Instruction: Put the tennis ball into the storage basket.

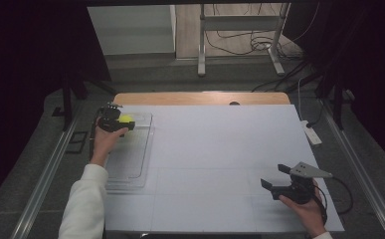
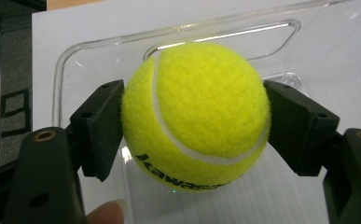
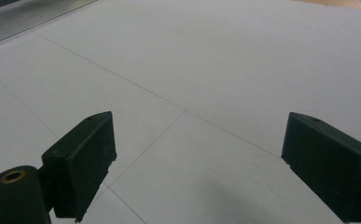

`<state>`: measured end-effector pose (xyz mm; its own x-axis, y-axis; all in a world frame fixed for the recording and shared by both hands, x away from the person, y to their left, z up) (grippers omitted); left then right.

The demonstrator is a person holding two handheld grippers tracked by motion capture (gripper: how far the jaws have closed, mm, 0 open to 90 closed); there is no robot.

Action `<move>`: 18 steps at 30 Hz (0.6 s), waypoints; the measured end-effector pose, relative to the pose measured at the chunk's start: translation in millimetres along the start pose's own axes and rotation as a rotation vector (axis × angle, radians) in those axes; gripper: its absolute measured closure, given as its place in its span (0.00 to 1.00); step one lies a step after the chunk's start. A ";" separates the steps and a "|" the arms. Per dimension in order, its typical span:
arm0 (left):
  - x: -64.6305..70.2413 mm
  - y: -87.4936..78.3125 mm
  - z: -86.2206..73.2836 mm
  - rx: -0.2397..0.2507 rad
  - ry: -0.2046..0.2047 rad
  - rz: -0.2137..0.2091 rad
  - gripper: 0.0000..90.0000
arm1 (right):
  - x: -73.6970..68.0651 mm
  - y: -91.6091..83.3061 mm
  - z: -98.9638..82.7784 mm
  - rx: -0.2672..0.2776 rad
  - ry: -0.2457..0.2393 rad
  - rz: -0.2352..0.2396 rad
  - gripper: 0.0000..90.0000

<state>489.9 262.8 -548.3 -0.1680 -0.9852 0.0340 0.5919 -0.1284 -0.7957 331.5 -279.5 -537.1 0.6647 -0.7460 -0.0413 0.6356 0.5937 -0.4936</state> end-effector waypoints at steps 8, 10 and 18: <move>0.7 4.9 -3.4 -0.028 0.012 0.017 0.29 | 0.1 0.3 -0.2 -0.002 -0.001 0.000 0.11; 1.2 6.5 -4.0 -0.035 0.014 0.020 0.29 | 0.0 0.4 -0.3 -0.002 -0.002 0.000 0.11; 1.9 10.1 -6.6 -0.056 0.029 0.034 0.29 | 0.0 0.5 -0.5 -0.004 -0.001 0.001 0.11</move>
<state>490.3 260.4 -560.2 -0.1722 -0.9850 -0.0105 0.5526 -0.0877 -0.8288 331.6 -279.4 -537.9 0.6659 -0.7450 -0.0407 0.6335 0.5934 -0.4966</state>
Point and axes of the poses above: each handheld gripper's, and its own axes: y roughly forward along the jaws, z roughly out of its top, x roughly to its right, the point moved 7 cm from there along y, roughly forward along the jaws, and after that the axes turned 1 degree about -y, right-handed, at the moved point
